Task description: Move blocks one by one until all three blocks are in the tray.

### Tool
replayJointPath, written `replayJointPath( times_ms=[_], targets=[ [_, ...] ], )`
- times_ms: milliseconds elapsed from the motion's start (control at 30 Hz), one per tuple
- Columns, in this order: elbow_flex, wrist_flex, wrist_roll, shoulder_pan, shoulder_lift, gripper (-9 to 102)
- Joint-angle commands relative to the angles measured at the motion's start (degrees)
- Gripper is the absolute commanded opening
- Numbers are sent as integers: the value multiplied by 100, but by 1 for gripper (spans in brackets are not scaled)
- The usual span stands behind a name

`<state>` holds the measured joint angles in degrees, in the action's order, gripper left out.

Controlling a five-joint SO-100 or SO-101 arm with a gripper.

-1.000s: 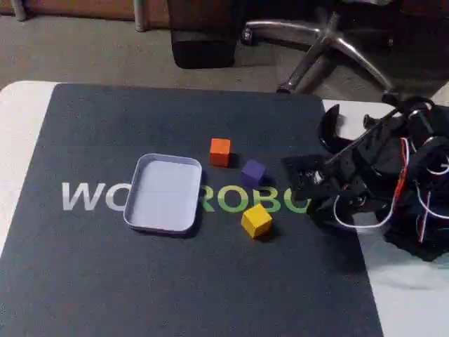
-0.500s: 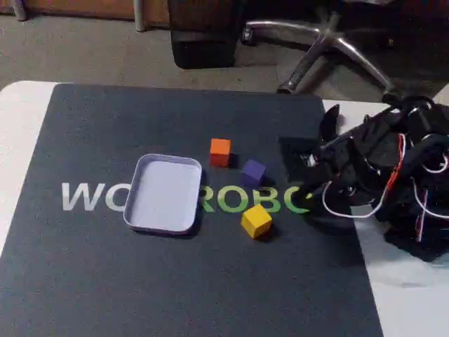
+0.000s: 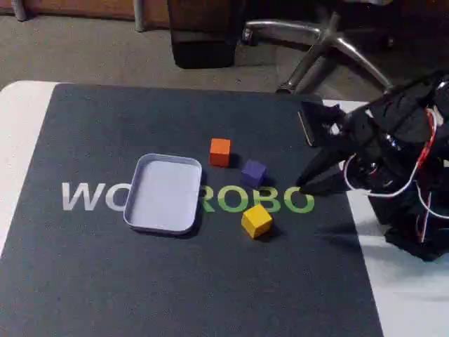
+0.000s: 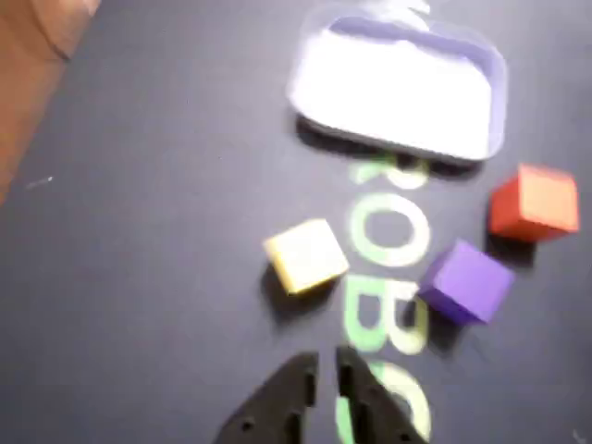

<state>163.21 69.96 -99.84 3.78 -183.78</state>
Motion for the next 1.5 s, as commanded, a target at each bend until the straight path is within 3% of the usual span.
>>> replayJointPath(
  times_ms=[0, 600, 1467],
  targets=[
    [-905, 141, 97, -193, 844, 0],
    [-4614, 545, 422, -202, 5678, 4],
    [-4078, -993, -2689, 1151, 7840, 14]
  ],
)
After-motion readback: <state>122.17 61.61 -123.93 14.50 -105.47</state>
